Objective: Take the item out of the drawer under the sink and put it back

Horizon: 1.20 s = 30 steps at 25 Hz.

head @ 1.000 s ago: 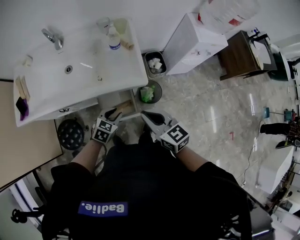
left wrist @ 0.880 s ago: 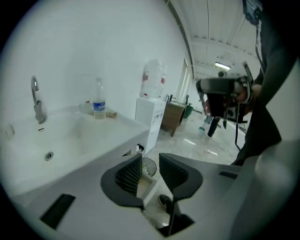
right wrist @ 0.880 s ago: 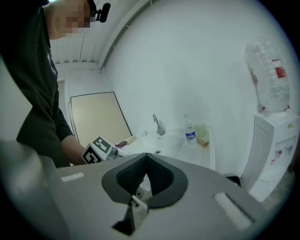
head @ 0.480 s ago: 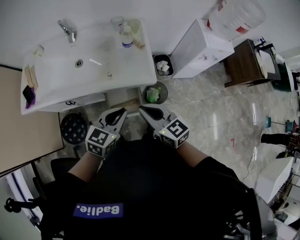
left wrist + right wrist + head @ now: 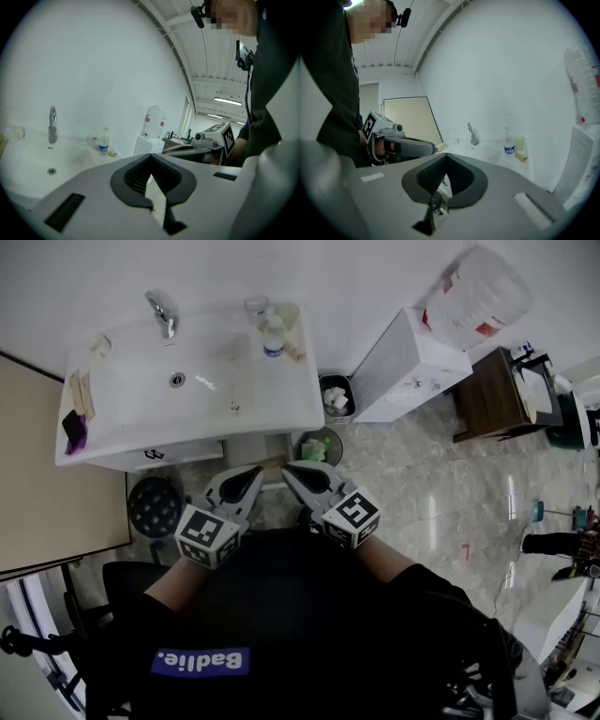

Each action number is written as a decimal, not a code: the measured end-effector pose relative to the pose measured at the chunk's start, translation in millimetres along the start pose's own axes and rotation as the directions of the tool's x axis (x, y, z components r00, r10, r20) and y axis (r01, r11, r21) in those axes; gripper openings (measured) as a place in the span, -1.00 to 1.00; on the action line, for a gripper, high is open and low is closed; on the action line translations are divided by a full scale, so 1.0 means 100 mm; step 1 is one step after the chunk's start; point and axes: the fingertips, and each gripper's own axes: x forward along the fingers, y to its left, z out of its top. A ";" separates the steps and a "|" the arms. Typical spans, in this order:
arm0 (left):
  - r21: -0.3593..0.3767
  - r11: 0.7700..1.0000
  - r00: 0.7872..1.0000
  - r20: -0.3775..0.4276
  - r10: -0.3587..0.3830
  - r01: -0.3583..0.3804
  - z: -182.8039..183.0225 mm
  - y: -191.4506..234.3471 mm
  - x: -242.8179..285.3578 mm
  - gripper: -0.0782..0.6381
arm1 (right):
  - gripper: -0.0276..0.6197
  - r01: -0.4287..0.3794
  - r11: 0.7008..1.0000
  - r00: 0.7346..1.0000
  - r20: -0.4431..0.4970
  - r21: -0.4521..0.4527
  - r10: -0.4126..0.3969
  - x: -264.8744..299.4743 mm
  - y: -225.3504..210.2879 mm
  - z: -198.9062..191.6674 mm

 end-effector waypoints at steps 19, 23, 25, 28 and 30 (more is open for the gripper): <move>0.048 0.999 0.999 0.037 -0.002 0.000 0.10 -0.08 -0.22 -0.76 | -0.91 -0.034 0.999 0.999 -0.007 -0.017 0.034 0.08 0.23 -0.03; 0.044 0.999 1.000 0.032 0.000 -0.001 0.09 -0.07 -0.26 -0.76 | -0.91 -0.034 0.999 0.999 -0.008 -0.015 0.034 0.09 0.27 -0.03; 0.043 0.999 1.000 0.031 0.001 -0.002 0.08 -0.07 -0.28 -0.76 | -0.91 -0.035 0.999 0.999 -0.008 -0.016 0.035 0.10 0.28 -0.04; 0.045 0.999 1.000 0.029 0.002 -0.003 0.06 -0.07 -0.31 -0.76 | -0.91 -0.036 0.999 0.999 -0.010 -0.021 0.036 0.10 0.31 -0.05; 0.046 0.999 1.000 0.028 0.000 -0.002 0.04 -0.07 -0.32 -0.76 | -0.91 -0.036 0.999 0.999 -0.010 -0.023 0.036 0.10 0.32 -0.05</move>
